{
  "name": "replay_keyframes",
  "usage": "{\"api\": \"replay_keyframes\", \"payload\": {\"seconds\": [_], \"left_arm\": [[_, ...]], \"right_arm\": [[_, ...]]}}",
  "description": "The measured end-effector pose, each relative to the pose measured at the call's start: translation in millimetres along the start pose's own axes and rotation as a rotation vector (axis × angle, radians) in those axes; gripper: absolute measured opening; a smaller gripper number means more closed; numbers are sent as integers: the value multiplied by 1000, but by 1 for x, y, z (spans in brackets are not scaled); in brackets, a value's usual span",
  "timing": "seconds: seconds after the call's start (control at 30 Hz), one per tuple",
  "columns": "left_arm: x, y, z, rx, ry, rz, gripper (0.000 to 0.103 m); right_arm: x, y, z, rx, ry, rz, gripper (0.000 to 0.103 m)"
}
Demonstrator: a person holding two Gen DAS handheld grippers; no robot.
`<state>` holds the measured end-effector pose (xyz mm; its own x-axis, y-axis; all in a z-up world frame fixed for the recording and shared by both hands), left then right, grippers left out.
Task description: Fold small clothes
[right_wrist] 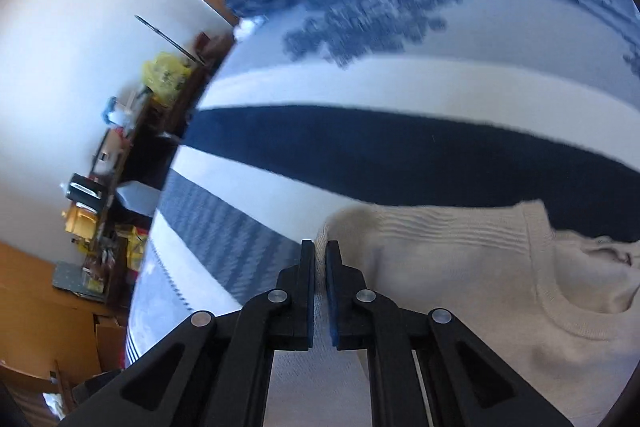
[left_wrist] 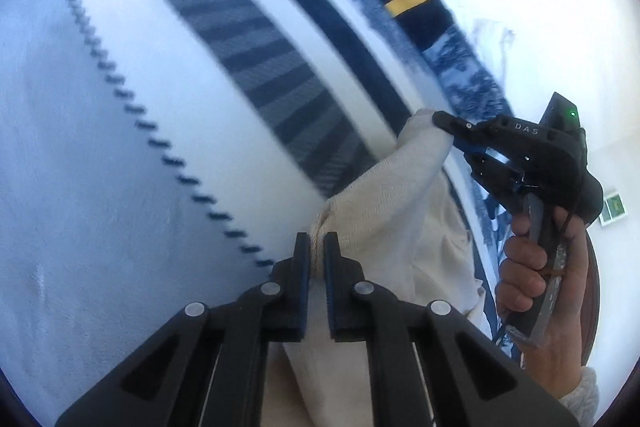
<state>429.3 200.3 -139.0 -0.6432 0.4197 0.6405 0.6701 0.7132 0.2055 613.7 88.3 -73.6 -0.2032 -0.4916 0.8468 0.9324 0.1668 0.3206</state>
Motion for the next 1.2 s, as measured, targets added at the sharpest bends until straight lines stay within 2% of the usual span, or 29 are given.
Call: {"api": "replay_keyframes", "payload": {"seconds": [0.07,0.13,0.23,0.27,0.3,0.33,0.37,0.43,0.5,0.53,0.6,0.63,0.73,0.87,0.97,1.03,1.1,1.13,1.2], "left_arm": [[2,6,13,5,73,-14,6],[10,10,22,19,96,-40,14],[20,23,24,-17,144,-94,15],[21,24,20,-31,141,-102,15],[19,23,14,-43,123,-97,17],[18,21,9,-57,108,-87,18],[15,19,4,-82,111,-74,19],[13,13,-2,-135,128,-51,21],[10,6,-13,-194,136,-38,22],[10,3,-20,-226,135,-33,27],[13,-8,-32,-272,119,-25,37],[14,-15,-38,-292,115,-16,39],[23,-48,-57,-361,89,31,45],[47,-97,-66,-426,92,64,52],[73,-125,-56,-454,136,69,54],[95,-144,-39,-469,171,66,55],[123,-161,-15,-500,228,40,55],[138,-170,-2,-513,253,24,59],[157,-181,21,-511,313,4,66]], "right_arm": [[-16,-3,-4,-11,-9,11,6],[-32,-2,-12,-37,-40,10,8],[-51,-12,-25,-34,-86,71,15],[-40,-13,-25,-39,-63,45,25],[-30,-14,-23,-35,-34,22,41],[-13,-19,-23,-28,-13,-4,50],[-3,-25,-25,-22,-18,-18,56],[11,-46,-28,11,-12,-1,56],[24,-80,-40,26,-43,37,56],[36,-96,-46,23,-40,31,56],[74,-139,-54,7,5,-7,56],[93,-161,-61,-2,11,-31,56],[151,-239,-92,-48,-15,-88,60],[198,-340,-161,-237,-28,-119,60],[197,-394,-194,-351,-30,-107,60],[187,-411,-201,-372,-16,-91,58],[176,-420,-196,-407,46,-66,6],[176,-422,-191,-411,62,-61,5],[195,-420,-176,-376,65,-120,5]]}}
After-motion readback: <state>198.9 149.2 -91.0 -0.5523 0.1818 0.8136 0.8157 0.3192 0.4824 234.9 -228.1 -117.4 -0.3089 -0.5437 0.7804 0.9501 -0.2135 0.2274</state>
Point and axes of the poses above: each gripper's, at about its wrist camera, not at the fingertips, and x roughly against the way its jaws point, z to its left, y to its top, the point moved 10 cm from there along -x, roughly the way its jaws point, and after that the axes turned 6 degrees about -y, right-handed, at the moved point
